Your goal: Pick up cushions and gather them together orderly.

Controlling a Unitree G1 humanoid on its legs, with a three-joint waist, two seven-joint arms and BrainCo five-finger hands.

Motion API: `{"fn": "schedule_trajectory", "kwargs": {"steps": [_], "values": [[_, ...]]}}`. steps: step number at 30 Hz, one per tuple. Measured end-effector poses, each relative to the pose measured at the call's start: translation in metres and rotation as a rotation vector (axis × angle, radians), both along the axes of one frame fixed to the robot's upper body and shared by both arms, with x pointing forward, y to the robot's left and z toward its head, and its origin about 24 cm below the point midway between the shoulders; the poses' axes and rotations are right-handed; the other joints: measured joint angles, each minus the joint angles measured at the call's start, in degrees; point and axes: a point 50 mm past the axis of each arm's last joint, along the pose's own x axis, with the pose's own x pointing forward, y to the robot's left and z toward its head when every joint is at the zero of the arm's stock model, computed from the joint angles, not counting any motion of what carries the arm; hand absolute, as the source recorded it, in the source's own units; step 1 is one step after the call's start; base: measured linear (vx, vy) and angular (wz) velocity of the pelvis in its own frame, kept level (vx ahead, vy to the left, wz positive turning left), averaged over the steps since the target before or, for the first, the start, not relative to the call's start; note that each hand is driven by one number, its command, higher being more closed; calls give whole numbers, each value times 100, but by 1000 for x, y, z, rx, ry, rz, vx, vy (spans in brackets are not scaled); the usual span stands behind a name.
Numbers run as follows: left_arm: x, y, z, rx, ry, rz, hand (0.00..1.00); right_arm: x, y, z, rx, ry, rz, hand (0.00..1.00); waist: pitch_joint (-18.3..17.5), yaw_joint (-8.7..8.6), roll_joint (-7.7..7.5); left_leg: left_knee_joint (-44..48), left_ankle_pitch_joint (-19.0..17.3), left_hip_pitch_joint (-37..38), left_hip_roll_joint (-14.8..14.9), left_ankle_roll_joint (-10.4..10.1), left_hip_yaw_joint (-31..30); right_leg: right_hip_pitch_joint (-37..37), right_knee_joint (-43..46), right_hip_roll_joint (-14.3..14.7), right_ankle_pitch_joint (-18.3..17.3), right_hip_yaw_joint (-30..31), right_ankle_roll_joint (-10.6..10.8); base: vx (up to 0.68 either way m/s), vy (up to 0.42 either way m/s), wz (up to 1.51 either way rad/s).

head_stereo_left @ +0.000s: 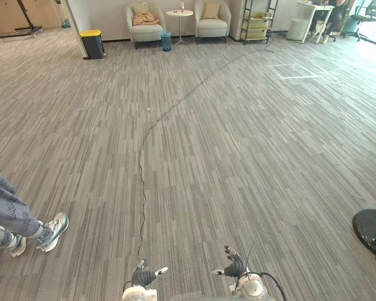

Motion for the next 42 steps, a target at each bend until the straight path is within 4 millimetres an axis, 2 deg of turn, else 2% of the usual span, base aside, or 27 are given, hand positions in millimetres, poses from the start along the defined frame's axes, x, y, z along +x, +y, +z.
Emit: {"fn": "schedule_trajectory", "kwargs": {"steps": [10, 12, 14, 19, 23, 30, 42], "values": [[0, 3, -1, 2, 15, 7, 0, -2, -18, -3, 19, 34, -140, 0, 37, 7, -6, -10, 1, -43, -30, 5, -118, 5, -6, -33, -37, -118, 24, -23, -29, 6], [0, 3, -1, 2, 15, 3, 0, -5, -26, -5, 23, 54, -192, 0, 40, 13, -7, -14, 17, -108, -51, 28, -236, -4, -12, -64, -65, -260, 45, -19, -52, 34], [1, 3, -1, 3, 13, 2, 0, -16, -38, -10, 18, 110, -253, 0, 41, 22, -3, -21, 23, -161, -89, 37, -410, 15, -13, -109, -115, -425, 78, 2, -36, 38], [2, 8, -1, 22, 18, -25, 0, -19, -41, -12, 44, 125, -319, 0, 61, 61, -33, -49, 23, -211, -113, 38, -459, -2, -20, -127, -133, -501, 107, -1, -27, 9], [2, 15, -1, 42, 24, -32, 0, -20, -37, -13, 83, 131, -371, 0, 121, 84, -128, -47, 25, -233, -112, 40, -484, 25, -22, -127, -134, -560, 109, -11, -42, 6], [0, 16, -3, 44, 43, -36, 0, -24, -40, -14, 116, 137, -451, 0, 140, 85, -96, -53, 41, -202, -132, 59, -488, 76, -29, -148, -141, -611, 121, -33, -24, 2], [1, 15, -3, 47, 44, -56, 0, -26, -40, -15, 116, 138, -455, 0, 141, 93, -91, -56, 66, -219, -144, 87, -566, 81, -84, -153, -132, -694, 109, -44, -29, 3]]}}
